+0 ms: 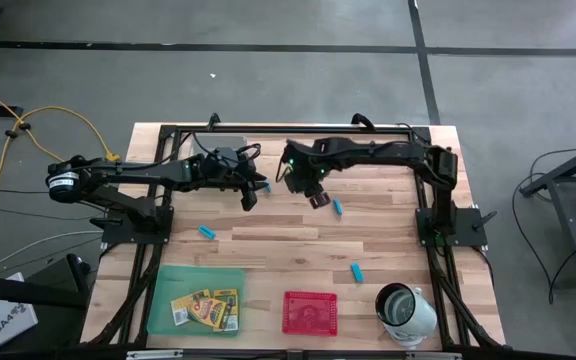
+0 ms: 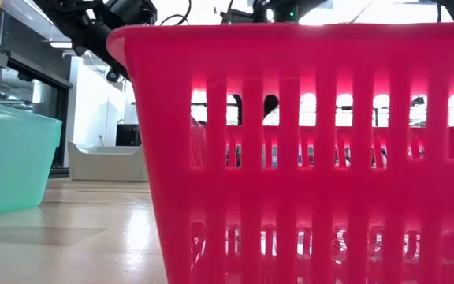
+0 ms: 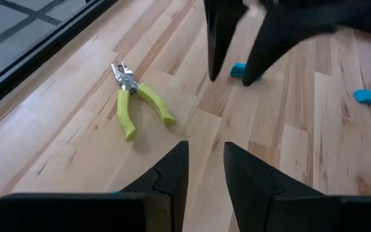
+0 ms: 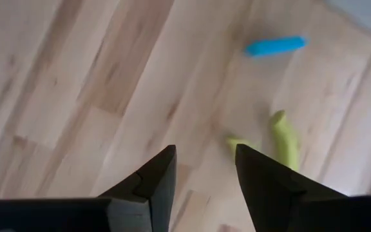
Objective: Pick & Place School Supplies
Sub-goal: Put the green hole puncher into the gray bin
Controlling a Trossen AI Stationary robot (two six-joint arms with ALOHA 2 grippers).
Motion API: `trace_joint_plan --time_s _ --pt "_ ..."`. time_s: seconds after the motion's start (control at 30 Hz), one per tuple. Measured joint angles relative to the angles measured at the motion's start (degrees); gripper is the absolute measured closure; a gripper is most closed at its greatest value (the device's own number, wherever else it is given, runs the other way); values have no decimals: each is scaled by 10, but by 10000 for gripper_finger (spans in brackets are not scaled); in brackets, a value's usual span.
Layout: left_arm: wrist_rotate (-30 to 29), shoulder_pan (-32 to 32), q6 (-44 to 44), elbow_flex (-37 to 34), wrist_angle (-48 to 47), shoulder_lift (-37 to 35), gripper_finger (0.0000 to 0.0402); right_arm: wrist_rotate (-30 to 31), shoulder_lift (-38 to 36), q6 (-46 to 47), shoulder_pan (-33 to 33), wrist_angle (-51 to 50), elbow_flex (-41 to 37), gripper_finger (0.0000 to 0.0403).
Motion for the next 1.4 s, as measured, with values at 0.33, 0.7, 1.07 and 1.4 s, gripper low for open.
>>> trace_joint_plan --time_s 0.33,0.7,1.07,1.4 --pt "-2 0 -3 0 0 0 307 -103 1 23 -66 -17 55 293" --pt "-2 0 -2 0 0 0 307 -93 33 71 -77 -27 55 320" --pt "-1 0 -2 0 0 0 307 -21 38 49 -42 -49 55 318" --pt "1 0 -2 0 0 0 307 -23 38 6 -29 -49 55 315"
